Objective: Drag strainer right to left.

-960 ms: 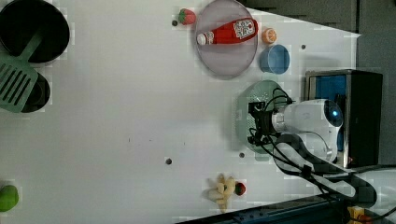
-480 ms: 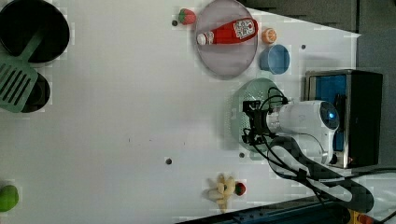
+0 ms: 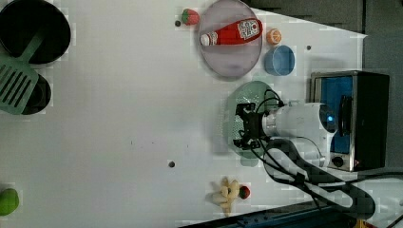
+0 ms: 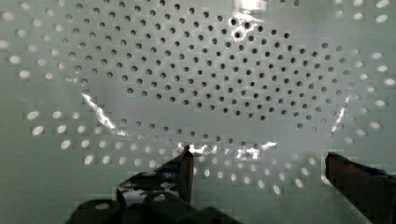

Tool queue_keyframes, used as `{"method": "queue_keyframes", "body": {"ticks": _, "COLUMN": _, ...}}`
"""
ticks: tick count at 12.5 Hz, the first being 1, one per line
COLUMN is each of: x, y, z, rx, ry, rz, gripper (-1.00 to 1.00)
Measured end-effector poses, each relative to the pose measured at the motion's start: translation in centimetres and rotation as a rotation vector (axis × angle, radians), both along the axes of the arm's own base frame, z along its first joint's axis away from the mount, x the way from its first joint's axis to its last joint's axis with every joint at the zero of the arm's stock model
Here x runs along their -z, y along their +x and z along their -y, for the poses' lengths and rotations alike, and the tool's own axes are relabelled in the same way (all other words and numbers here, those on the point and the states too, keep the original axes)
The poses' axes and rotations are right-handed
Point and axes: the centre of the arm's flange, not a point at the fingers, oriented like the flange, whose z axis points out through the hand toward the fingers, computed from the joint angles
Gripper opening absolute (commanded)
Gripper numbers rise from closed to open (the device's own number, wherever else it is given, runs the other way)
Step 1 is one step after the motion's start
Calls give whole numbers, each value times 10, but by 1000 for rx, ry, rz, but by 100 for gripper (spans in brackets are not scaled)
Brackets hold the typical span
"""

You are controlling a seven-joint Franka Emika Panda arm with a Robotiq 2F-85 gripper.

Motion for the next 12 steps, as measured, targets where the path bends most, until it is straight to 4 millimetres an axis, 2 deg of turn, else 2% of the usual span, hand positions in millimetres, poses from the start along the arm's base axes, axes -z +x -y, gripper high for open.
{"method": "queue_keyframes", "body": {"ticks": 2, "x": -3, "y": -1, "z": -28, "rx": 13, "ry": 2, "rz": 5, "gripper": 100}}
{"method": "queue_keyframes", "body": {"ticks": 5, "x": -2, "y": -3, "z": -83, "rx": 38, "ry": 18, "rz": 9, "gripper": 100}}
{"method": "queue_keyframes", "body": {"ticks": 8, "x": -2, "y": -17, "z": -116, "rx": 33, "ry": 22, "rz": -20, "gripper": 100}}
{"method": "queue_keyframes", "body": {"ticks": 12, "x": -2, "y": -2, "z": -157, "rx": 58, "ry": 8, "rz": 23, "gripper": 100}}
